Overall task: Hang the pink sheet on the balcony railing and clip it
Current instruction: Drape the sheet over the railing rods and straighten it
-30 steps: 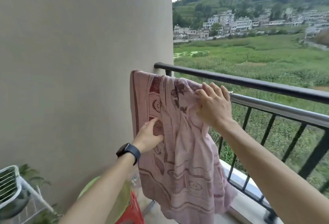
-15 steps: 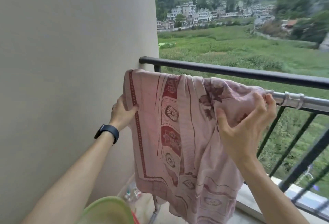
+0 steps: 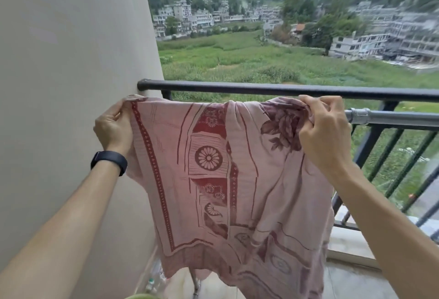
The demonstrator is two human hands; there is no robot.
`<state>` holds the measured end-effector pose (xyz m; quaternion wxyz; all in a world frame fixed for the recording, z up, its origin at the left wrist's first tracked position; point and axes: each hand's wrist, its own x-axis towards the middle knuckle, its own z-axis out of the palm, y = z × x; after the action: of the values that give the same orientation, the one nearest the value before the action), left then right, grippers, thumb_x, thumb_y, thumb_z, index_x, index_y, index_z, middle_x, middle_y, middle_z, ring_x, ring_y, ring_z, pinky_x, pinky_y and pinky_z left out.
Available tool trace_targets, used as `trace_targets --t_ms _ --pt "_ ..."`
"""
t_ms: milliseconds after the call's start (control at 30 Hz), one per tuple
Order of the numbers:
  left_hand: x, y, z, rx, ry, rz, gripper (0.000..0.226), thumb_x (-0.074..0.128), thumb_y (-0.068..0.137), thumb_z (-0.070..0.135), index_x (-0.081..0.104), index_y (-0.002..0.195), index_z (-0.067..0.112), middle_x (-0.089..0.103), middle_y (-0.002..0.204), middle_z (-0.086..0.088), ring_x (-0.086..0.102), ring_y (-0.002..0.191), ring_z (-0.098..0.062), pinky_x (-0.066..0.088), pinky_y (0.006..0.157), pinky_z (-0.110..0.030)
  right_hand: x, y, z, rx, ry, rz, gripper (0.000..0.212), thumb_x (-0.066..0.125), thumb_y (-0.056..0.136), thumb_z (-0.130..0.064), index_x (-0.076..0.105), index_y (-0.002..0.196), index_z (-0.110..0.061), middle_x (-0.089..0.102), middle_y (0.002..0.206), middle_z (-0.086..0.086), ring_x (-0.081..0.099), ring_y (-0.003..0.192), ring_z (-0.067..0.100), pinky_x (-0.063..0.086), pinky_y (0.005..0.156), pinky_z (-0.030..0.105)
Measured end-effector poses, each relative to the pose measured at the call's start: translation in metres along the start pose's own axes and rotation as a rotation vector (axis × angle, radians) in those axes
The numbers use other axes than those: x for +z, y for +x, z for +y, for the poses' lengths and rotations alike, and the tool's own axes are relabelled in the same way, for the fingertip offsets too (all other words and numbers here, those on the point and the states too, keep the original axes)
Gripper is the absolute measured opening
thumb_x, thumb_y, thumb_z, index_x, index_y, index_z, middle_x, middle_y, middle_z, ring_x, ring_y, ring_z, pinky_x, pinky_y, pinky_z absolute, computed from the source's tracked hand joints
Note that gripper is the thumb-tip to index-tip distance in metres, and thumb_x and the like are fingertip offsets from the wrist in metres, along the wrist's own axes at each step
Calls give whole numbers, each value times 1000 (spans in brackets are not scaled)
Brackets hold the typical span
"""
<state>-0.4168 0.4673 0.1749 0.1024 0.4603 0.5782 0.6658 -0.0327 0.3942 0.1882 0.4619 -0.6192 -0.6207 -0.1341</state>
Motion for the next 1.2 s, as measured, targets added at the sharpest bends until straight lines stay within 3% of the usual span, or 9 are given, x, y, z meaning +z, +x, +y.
trace_targets --t_ms 233,333,433,500,600,733,867,1000,1200 --pt "54 17 90 239 27 -169 28 58 97 40 74 112 24 71 97 13 64 88 -1 47 71 -9 -63 42 56 180 -126 245 44 44 93 5 64 130 -10 51 126 23 59 100 36 41 82 27" --pt "74 -15 108 361 169 -240 28 55 98 39 72 113 21 71 90 5 66 85 -15 43 65 -17 -85 36 95 300 -198 368 43 42 93 -1 66 126 -13 50 128 22 59 103 42 50 84 43" --pt "66 -61 86 405 253 -166 22 55 100 33 72 108 22 69 93 -1 60 85 -17 32 67 -17 -89 3 129 452 -268 323 47 39 89 -10 63 129 -19 47 129 20 50 112 45 49 87 57" --pt "58 -79 54 537 368 -276 20 57 97 36 71 109 29 69 112 0 60 102 -20 38 83 -21 -85 -17 141 413 -344 211 54 40 84 -18 53 136 -21 42 134 20 41 120 46 41 96 60" --pt "52 -76 20 712 608 -436 36 56 88 45 69 117 29 54 140 4 45 132 -25 32 111 -50 -75 -24 125 311 -377 59 66 48 76 -21 44 142 -20 27 150 18 16 143 37 17 111 63" --pt "51 -72 46 555 447 -414 41 51 89 42 56 128 29 63 118 5 46 131 -22 32 112 -52 -50 -24 75 143 -312 34 65 54 72 -16 53 137 -26 16 163 11 6 152 30 3 117 58" --pt "44 -62 40 460 572 -388 39 50 91 44 53 128 34 52 141 -1 43 135 -26 34 111 -52 -12 -29 32 -43 -214 -94 54 53 84 -28 54 136 -16 41 154 9 26 148 27 9 119 55" --pt "23 -47 20 305 564 -323 43 50 88 48 51 130 38 48 144 0 43 133 -26 34 113 -43 25 -21 -8 -149 -248 -222 60 48 91 -47 49 141 -14 44 152 7 29 147 25 5 119 56" --pt "4 -7 8 -176 318 -241 61 50 95 54 40 146 24 42 147 -15 43 134 -32 36 110 -42 69 5 -70 -247 -246 -273 62 38 95 -59 49 141 -19 50 148 1 36 143 22 4 118 59"
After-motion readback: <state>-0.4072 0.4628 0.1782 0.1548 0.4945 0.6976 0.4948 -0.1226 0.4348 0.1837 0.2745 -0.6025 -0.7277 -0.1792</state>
